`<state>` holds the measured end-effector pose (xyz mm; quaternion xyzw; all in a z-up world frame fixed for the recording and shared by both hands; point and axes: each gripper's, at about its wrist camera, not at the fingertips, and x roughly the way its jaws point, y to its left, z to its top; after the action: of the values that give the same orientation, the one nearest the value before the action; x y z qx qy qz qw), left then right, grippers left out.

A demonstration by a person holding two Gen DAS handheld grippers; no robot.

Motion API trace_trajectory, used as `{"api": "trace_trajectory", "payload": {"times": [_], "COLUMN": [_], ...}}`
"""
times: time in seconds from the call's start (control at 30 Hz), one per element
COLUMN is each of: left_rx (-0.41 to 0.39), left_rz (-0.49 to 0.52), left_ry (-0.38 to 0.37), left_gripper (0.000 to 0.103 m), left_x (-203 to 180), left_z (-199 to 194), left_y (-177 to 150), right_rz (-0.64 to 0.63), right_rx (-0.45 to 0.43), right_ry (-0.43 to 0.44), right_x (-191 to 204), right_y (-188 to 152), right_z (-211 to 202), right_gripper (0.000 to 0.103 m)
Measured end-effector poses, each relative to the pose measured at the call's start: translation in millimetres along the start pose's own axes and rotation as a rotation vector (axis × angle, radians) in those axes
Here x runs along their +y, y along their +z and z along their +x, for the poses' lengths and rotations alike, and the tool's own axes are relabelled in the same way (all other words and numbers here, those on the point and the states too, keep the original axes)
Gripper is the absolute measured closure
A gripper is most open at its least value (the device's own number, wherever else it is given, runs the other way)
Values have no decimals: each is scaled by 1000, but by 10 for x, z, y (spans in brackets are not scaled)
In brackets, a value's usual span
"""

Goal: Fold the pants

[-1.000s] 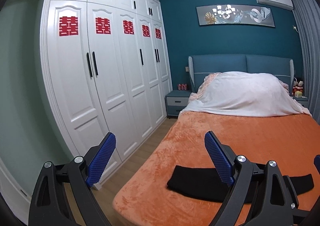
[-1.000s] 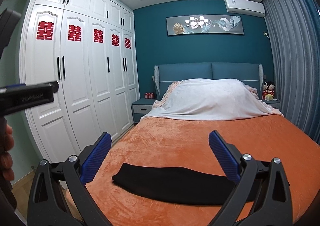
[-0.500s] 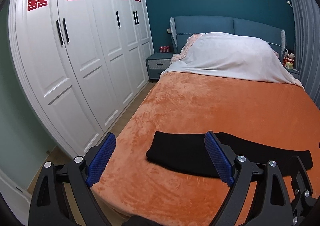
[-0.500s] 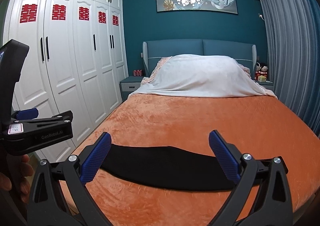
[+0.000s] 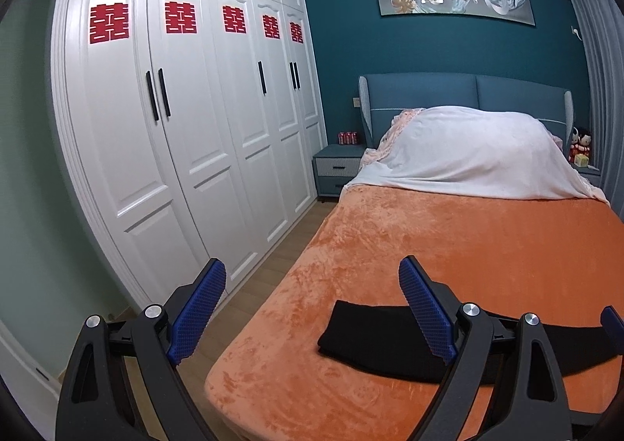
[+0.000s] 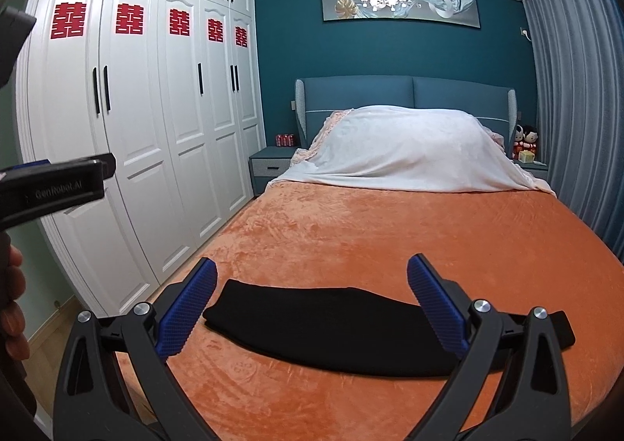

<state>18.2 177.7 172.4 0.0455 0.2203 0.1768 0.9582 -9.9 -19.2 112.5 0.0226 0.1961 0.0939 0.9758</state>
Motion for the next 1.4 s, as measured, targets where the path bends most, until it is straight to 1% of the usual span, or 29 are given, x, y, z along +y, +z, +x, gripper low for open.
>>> {"api": "trace_trajectory", "payload": {"times": [0.07, 0.2, 0.3, 0.4, 0.57, 0.67, 0.77, 0.87, 1.13, 1.4], "left_rx": [-26, -100, -162, -216, -322, -370, -416, -445, -458, -451], "left_rz": [-5, -21, -25, -34, -50, -45, -46, -46, -37, -27], "left_ry": [9, 27, 42, 54, 84, 106, 118, 125, 138, 145], "left_gripper": [15, 15, 15, 15, 15, 15, 15, 10, 10, 10], "left_x": [52, 178, 248, 326, 462, 503, 543, 561, 532, 467], "left_z": [-95, -344, -550, -726, -1083, -1235, -1392, -1486, -1527, -1554], "left_y": [59, 226, 369, 515, 801, 934, 1065, 1119, 1116, 1067], "right_rz": [-4, -15, -30, -29, -33, -30, -28, -25, -29, -33], "right_rx": [-13, -64, -126, -210, -357, -414, -460, -493, -518, -514], "right_ry": [6, 26, 40, 53, 40, 45, 48, 55, 62, 56], "right_x": [47, 153, 251, 311, 381, 406, 454, 490, 515, 523], "right_y": [30, 206, 407, 674, 1128, 1327, 1454, 1526, 1550, 1546], "right_z": [-40, -164, -307, -492, -814, -945, -1052, -1125, -1198, -1168], "right_gripper": [7, 7, 7, 7, 6, 5, 5, 5, 5, 5]}}
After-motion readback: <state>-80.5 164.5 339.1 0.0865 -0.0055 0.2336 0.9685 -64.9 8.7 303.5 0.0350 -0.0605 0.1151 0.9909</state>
